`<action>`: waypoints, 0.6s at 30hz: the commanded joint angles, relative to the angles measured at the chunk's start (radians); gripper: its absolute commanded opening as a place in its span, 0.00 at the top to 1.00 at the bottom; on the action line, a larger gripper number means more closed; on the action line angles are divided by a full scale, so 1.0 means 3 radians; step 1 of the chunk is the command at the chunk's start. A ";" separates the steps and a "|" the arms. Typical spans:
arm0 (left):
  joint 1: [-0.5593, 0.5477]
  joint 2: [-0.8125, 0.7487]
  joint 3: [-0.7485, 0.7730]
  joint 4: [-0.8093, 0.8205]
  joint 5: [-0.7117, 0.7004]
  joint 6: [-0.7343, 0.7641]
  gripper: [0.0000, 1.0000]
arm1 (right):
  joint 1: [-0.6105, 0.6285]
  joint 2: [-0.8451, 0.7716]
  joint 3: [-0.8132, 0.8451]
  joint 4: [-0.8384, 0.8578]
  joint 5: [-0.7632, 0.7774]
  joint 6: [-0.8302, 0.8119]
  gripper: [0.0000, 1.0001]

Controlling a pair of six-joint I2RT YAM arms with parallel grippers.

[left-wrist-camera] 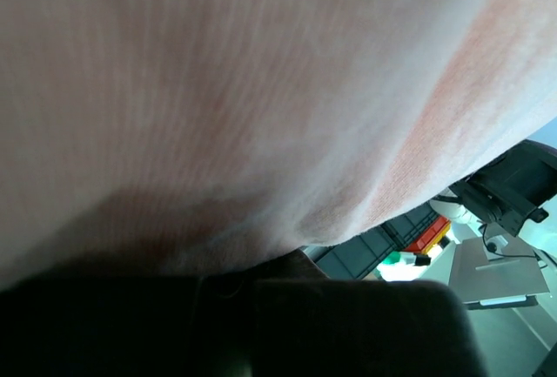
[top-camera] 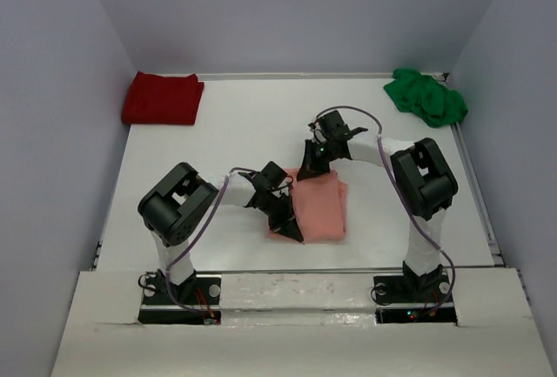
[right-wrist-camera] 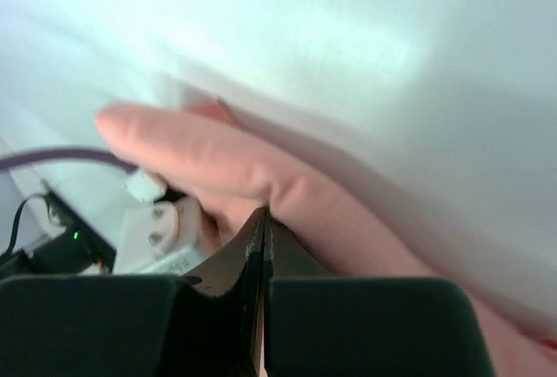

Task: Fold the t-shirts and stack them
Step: Smooth out wrinkles on the folded tshirt

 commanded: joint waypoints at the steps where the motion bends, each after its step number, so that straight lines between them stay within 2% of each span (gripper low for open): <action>1: -0.0006 0.0136 0.0024 -0.0280 -0.0381 0.0152 1.00 | -0.0286 0.0095 0.0357 -0.0085 0.0450 -0.0325 1.00; 7: -0.0001 0.0177 0.0116 -0.0361 -0.0387 0.0214 1.00 | -0.0624 0.0254 0.0955 -0.0356 0.0757 -0.0643 1.00; 10: 0.0014 0.0192 0.0213 -0.0443 -0.0412 0.0275 1.00 | -0.0727 0.0285 0.1272 -0.0468 0.0599 -0.0628 1.00; 16: 0.0055 0.0187 0.0678 -0.0816 -0.0626 0.0505 1.00 | -0.0727 0.0029 0.1538 -0.0795 0.0343 -0.0470 1.00; 17: 0.0060 0.0187 0.0851 -0.0923 -0.0657 0.0576 1.00 | -0.0727 -0.0001 0.1544 -0.0963 0.0262 -0.0454 0.88; 18: 0.0065 0.0182 0.0939 -0.0970 -0.0683 0.0607 1.00 | -0.0727 -0.0037 0.1539 -0.1035 0.0226 -0.0444 0.71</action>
